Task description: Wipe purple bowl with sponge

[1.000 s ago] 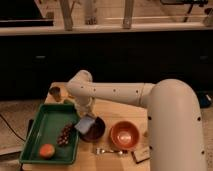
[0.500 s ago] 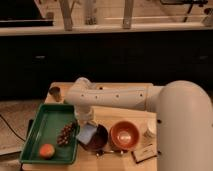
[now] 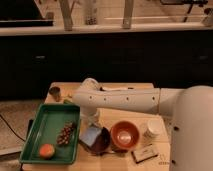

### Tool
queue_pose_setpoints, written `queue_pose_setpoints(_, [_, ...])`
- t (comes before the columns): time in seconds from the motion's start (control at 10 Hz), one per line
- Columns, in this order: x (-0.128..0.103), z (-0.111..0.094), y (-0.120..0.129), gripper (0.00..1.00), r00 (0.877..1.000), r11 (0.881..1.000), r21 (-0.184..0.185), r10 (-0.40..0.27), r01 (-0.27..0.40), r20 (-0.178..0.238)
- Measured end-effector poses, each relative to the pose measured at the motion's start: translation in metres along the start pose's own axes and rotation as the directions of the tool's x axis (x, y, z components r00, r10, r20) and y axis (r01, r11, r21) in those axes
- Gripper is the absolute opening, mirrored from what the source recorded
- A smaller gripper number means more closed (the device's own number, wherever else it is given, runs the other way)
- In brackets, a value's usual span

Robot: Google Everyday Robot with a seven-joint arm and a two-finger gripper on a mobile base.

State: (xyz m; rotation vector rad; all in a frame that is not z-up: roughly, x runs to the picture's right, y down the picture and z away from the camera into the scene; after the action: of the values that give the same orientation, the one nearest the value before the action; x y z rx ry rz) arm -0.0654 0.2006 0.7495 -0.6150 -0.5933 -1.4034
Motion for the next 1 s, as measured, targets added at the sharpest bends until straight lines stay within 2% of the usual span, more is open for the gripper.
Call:
queue_pose_setpoints(0.6, [-0.006,-0.006,0.033,0.02,0.997,0.997,0.01,0.073,-0.073,-0.01])
queue_pose_setpoints(1.0, [0.02,-0.011,0.038,0.02,0.992,0.994,0.023,0.111,-0.11,-0.056])
